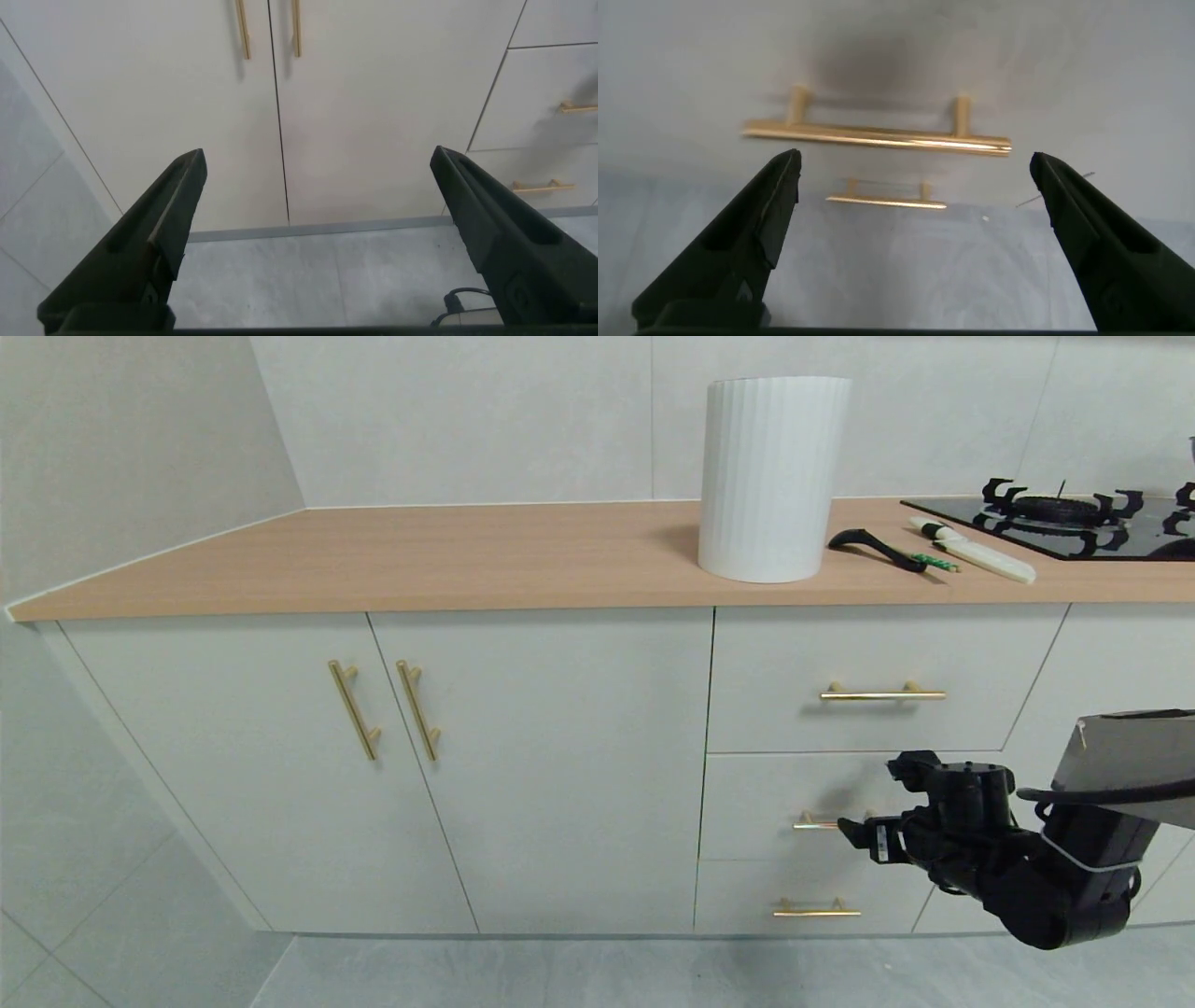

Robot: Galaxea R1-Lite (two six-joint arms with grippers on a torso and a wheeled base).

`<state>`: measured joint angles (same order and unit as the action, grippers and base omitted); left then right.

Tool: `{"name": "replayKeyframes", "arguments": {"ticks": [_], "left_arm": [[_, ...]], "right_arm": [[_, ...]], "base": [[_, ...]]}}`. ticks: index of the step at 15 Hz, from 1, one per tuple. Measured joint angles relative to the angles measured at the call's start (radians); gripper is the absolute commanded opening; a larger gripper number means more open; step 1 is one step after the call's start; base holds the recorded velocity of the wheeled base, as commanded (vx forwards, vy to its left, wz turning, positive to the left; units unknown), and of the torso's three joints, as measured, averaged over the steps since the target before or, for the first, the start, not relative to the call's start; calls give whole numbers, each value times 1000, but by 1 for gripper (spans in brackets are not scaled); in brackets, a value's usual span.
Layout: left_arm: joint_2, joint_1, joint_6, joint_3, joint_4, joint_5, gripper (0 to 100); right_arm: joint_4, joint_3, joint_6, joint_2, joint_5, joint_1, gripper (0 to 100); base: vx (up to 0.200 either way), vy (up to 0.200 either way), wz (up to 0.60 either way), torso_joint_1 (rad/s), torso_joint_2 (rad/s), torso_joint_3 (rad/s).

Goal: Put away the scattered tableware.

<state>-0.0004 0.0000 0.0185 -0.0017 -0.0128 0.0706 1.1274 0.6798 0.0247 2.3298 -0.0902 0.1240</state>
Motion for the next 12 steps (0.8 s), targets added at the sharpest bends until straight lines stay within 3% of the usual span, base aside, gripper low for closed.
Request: {"name": "replayKeyframes", "arguments": {"ticks": [5,12], "left_arm": [[0,0,0,0,0,0,100],[0,0,0,0,0,0,100]], "right_arm": [[120,63,1,103,-15,-35,100],[142,128,0,197,-47,-40,100]], "base": [[0,0,0,0,0,0],[0,0,0,0,0,0]]}}
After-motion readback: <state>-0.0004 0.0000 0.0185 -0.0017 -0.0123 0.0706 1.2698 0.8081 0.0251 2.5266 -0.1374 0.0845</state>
